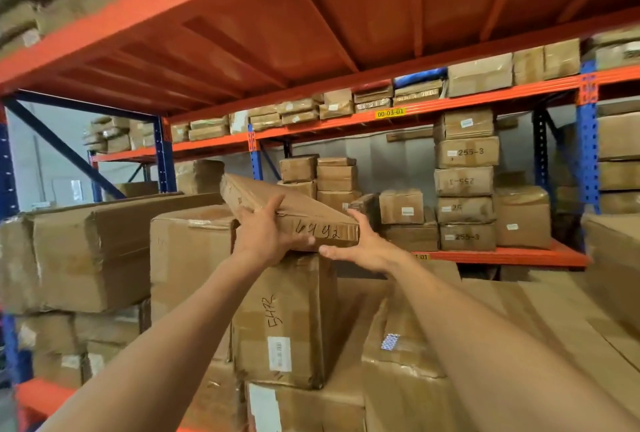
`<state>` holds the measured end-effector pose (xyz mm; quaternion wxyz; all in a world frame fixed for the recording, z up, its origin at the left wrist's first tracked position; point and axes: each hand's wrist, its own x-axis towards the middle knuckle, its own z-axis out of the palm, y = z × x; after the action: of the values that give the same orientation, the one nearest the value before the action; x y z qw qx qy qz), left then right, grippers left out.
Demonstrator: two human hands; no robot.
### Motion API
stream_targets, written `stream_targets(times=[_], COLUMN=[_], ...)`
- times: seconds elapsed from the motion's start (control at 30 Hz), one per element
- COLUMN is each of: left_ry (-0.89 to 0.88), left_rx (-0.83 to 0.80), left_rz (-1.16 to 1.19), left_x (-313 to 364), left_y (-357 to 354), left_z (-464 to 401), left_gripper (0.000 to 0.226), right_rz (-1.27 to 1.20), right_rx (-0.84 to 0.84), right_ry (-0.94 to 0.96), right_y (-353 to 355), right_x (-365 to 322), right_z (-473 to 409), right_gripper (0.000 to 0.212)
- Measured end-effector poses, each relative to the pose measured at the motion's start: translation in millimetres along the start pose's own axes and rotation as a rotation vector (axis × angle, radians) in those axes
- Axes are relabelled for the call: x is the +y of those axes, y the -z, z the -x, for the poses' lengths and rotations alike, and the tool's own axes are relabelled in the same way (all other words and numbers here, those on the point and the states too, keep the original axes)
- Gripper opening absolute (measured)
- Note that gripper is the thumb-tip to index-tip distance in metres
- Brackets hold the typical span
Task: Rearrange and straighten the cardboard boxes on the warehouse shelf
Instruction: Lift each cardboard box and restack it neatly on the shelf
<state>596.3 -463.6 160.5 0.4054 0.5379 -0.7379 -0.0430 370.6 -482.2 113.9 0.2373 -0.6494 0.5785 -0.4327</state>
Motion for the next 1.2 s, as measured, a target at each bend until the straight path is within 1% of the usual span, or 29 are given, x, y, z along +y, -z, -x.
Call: stream_targets(times=[0.07,0.1,0.13,0.2,0.27,0.43,0.57,0.73,0.87,0.97,1.1,1.2], left_ry=[-0.06,-0.081,-0.092,-0.112,-0.141,-0.182,-0.227,-0.316,-0.357,-0.379,-0.376,-0.368], left_rx=[0.057,0.073,0.081,0.089,0.111,0.142,0.176,0.131,0.05,0.008,-0.065,-0.169], left_rz=[0.09,0.136,0.178,0.254,0.312,0.399,0.474,0.569,0.666,0.732,0.826,0.9], left_x=[-8,-12,-16,-20,-24,-23,6,82,152,205,269,309], left_y=[-2,-2,-1,3,5,1,-9,-25,-46,-61,-84,-104], left_z=[-5,-7,-8,-9,-9,-6,0,19,50,79,120,150], left_gripper=[0.069,0.058,0.051,0.045,0.042,0.04,0.038,0.037,0.035,0.033,0.034,0.036], right_rz=[-0.177,-0.281,-0.376,-0.475,-0.435,-0.302,-0.207,-0.083,0.068,0.134,0.193,0.265], right_rx=[0.068,0.094,0.104,0.103,0.163,0.337,0.442,0.561,0.649,0.709,0.756,0.794], right_ry=[0.015,0.018,0.024,0.052,0.096,0.146,0.176,0.187,0.14,0.082,0.03,-0.03], right_y=[-6,-8,-9,-10,-12,-2,36,116,187,232,286,320], right_x=[3,5,7,9,8,-3,-10,-16,-17,-16,-9,-1], right_z=[-11,-16,-20,-25,-24,-10,19,85,157,213,284,332], right_gripper=[0.126,0.123,0.119,0.102,0.081,0.057,0.054,0.053,0.053,0.054,0.045,0.05])
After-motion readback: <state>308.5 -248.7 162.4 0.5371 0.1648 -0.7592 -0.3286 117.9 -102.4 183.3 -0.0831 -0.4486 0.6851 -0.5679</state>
